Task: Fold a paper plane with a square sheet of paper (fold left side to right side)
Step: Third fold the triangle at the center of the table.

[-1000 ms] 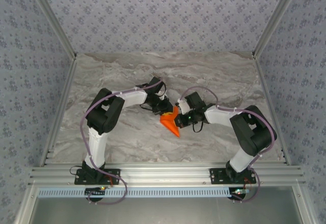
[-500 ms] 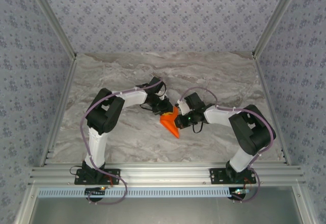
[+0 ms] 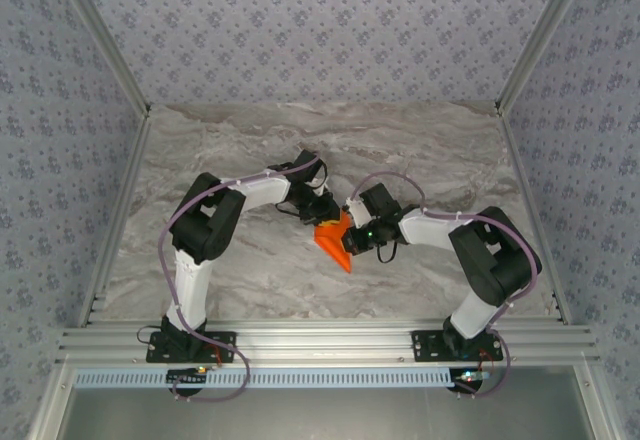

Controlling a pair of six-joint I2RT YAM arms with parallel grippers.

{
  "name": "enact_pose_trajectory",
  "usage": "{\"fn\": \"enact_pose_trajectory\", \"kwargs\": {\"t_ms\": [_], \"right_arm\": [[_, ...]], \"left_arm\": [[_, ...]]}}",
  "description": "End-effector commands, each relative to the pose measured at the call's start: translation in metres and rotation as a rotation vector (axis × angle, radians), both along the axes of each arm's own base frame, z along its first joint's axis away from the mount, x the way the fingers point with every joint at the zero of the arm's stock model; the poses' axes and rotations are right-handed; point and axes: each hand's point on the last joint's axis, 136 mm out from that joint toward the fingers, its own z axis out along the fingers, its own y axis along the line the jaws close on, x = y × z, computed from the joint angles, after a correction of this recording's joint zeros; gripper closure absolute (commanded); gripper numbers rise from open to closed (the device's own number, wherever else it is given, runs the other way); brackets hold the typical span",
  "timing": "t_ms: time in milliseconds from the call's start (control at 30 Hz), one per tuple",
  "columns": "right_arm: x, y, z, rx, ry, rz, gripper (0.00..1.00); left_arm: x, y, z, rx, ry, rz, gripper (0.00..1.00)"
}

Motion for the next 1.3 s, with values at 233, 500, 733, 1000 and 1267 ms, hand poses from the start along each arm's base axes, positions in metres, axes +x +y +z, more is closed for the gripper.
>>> {"fn": "enact_pose_trajectory", "kwargs": {"t_ms": [233, 500, 733, 1000, 1267], "right_arm": [[0.001, -0.004, 0.004, -0.029, -0.004, -0.013, 1.00], [0.000, -0.005, 0.012, -0.022, -0.021, -0.014, 1.00], [0.000, -0.005, 0.008, -0.027, -0.010, -0.013, 1.00], [0.002, -0.003, 0.003, -0.033, 0.001, -0.011, 1.00], [0.004, -0.002, 0.003, -0.034, -0.002, -0.012, 1.00]], "left_arm": [[-0.008, 0.003, -0.014, 0.045, 0.021, -0.014, 0.84], [-0.008, 0.003, -0.015, 0.047, 0.021, -0.014, 0.83], [-0.008, 0.003, -0.013, 0.044, 0.019, -0.012, 0.84], [-0.008, 0.002, -0.013, 0.042, 0.016, -0.012, 0.84], [-0.009, 0.002, -0.013, 0.043, 0.018, -0.013, 0.84]]}}
